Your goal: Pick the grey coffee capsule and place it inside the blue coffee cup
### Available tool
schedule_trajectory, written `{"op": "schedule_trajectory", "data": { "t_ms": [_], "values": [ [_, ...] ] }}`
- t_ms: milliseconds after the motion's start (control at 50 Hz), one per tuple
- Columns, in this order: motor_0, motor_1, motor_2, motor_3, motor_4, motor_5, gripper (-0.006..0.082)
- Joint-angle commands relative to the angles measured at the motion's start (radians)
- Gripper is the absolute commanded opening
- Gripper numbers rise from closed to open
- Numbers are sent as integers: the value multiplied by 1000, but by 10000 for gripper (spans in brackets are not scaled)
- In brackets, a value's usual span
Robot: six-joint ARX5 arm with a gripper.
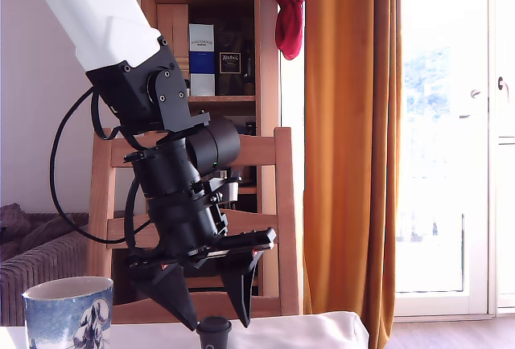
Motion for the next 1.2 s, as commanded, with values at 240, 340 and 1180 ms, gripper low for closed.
{"op": "schedule_trajectory", "data": {
  "t_ms": [240,340,1180],
  "values": [
    [3,74,5,5,45,5,611],
    [3,74,10,3,45,0,572],
    [19,-24,21,-53,44,16,195]
  ]
}}
